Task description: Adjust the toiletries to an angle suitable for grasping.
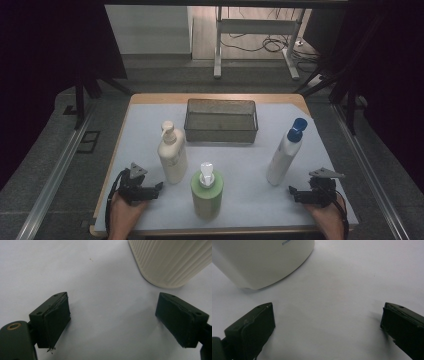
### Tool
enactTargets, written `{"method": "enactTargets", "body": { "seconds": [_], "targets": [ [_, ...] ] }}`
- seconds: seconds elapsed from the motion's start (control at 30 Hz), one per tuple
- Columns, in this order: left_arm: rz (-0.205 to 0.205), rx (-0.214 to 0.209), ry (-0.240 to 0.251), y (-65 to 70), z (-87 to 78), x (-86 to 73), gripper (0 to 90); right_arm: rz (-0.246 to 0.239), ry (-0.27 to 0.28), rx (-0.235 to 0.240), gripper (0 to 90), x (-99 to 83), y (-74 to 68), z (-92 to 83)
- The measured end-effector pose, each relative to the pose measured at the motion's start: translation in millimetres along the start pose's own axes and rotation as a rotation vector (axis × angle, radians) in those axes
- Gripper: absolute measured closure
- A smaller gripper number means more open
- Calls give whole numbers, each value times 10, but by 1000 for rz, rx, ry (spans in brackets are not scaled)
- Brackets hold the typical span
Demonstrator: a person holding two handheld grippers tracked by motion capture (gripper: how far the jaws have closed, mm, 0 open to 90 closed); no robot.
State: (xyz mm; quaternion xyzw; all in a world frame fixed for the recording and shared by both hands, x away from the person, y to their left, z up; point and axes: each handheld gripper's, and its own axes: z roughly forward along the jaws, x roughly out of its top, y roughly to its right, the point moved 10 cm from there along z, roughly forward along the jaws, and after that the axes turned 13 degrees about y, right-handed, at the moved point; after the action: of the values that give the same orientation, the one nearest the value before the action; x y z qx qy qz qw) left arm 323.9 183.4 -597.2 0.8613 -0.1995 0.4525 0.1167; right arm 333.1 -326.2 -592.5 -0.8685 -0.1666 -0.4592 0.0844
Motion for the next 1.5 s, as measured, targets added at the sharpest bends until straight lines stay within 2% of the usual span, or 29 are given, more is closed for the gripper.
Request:
{"method": "enactTargets", "body": {
  "seconds": [0.33,0.4,0.6,0.67,0.77,0.83,0.9,0.97,1.0,1.17,1.2,1.5],
  "targets": [
    [0,0,1,0,0,0,123,4,0,0,12,6,-6,-12],
    [0,0,1,0,0,0,123,-3,3,9,75,17,-28,-33],
    [0,0,1,0,0,0,123,-2,5,22,153,35,-67,-71],
    [0,0,1,0,0,0,123,3,18,35,216,62,-82,-107],
    [0,0,1,0,0,1,123,4,28,39,244,80,-86,-133],
    [0,0,1,1,0,0,123,0,39,60,310,91,-99,-169],
    [0,0,1,0,0,0,123,-38,56,91,438,102,-125,-222],
    [1,0,1,0,0,0,123,-43,68,99,454,119,-133,-239],
    [0,0,1,0,0,0,123,-41,87,119,517,149,-161,-269],
    [0,0,1,0,0,0,123,-54,91,149,579,133,-219,-270],
    [0,0,1,0,0,0,123,-48,88,174,625,118,-252,-265],
    [0,0,1,0,0,0,123,-67,94,210,733,166,-352,-307]
  ]
}}
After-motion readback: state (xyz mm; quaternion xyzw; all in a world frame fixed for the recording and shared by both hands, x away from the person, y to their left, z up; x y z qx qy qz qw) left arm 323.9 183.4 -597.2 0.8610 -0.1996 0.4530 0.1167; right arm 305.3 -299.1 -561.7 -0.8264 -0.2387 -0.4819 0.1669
